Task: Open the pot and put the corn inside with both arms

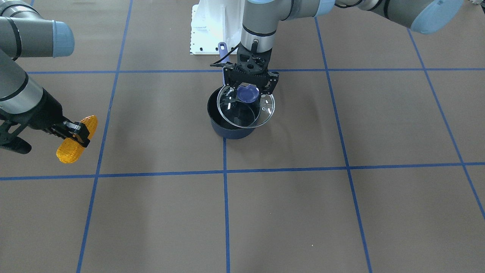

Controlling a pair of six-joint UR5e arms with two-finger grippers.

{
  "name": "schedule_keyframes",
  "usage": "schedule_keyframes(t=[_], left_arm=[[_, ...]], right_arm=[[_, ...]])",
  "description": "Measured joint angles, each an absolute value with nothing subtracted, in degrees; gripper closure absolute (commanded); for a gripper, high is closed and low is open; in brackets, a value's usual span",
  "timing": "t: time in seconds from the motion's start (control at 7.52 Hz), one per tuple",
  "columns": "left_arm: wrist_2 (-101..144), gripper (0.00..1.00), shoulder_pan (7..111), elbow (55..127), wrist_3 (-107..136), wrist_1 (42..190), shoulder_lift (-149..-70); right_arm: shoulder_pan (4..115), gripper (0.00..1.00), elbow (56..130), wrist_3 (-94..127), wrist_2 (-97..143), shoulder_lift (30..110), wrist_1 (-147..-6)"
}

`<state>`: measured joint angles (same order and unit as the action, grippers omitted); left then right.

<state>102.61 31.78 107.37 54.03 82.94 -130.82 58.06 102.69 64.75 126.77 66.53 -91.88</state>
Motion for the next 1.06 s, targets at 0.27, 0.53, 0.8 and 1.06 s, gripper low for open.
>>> schedule_keyframes(t=[0.27,0.53,0.8,1.06], left_arm=[[103.1,0.40,33.7,111.8,49.7,84.2,-124.6],[104.4,0.40,35.5,114.0,47.1,91.7,-116.2],[108.6,0.41,39.9,114.2,41.6,97.1,-109.2],[110.8,0.40,43.5,113.2,36.7,102.1,-103.6]], right_arm=[[56.1,0.57,102.7,69.6,126.3,63.0,-93.5],[53.1,0.56,102.8,75.5,124.8,60.0,-93.7],[48.7,0.56,102.6,81.6,121.5,56.3,-94.5],[44.3,0.56,102.1,86.5,117.7,51.2,-98.0]])
